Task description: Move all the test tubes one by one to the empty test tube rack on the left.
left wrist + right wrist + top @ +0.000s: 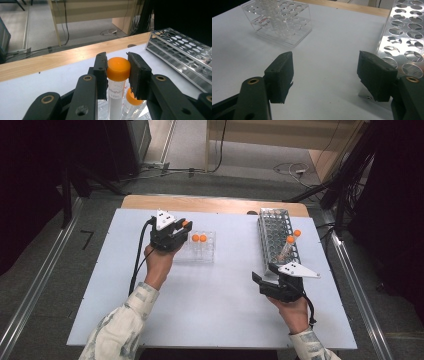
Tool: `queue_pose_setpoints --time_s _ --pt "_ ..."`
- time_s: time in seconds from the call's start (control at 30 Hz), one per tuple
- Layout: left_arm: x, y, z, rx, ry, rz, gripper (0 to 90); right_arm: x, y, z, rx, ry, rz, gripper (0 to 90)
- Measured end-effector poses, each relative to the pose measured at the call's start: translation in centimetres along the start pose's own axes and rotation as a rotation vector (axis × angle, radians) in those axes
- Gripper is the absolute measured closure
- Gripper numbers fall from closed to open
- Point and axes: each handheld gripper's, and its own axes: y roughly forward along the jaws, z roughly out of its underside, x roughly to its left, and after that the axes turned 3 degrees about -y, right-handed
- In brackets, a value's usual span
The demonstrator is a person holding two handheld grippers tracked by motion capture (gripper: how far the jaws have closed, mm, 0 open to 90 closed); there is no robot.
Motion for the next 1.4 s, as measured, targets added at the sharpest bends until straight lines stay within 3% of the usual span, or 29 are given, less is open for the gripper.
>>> queue_pose_setpoints --time_s 0.33,0.87,0.93,1.13,1.3,1.4 --pt "0.1 0.5 1.5 0.018 -0.009 -0.003 69.6 0.1 0.1 0.1 0.005 -0.001 -0.001 27.9" --pt "0.3 -0.4 1.3 -0.008 -0.045 0.019 61.9 0.0 0.0 0.0 0.003 0.004 0.002 27.9" --pt "0.2 -0.6 1.4 -0.01 -0.054 0.024 58.9 0.0 0.0 0.1 0.004 0.004 0.002 27.9" --pt "-0.1 -1.3 1.7 0.003 -0.054 0.01 37.9 0.0 0.1 0.1 0.006 0.004 0.005 27.9" --pt "-0.3 -2.5 2.6 -0.007 -0.046 -0.01 28.9 -0.1 0.0 0.1 0.0 0.004 0.009 28.4" --pt "-0.2 -3.3 3.3 -0.013 -0.061 -0.006 27.0 -0.3 -0.1 0.1 -0.002 0.013 0.015 28.5"
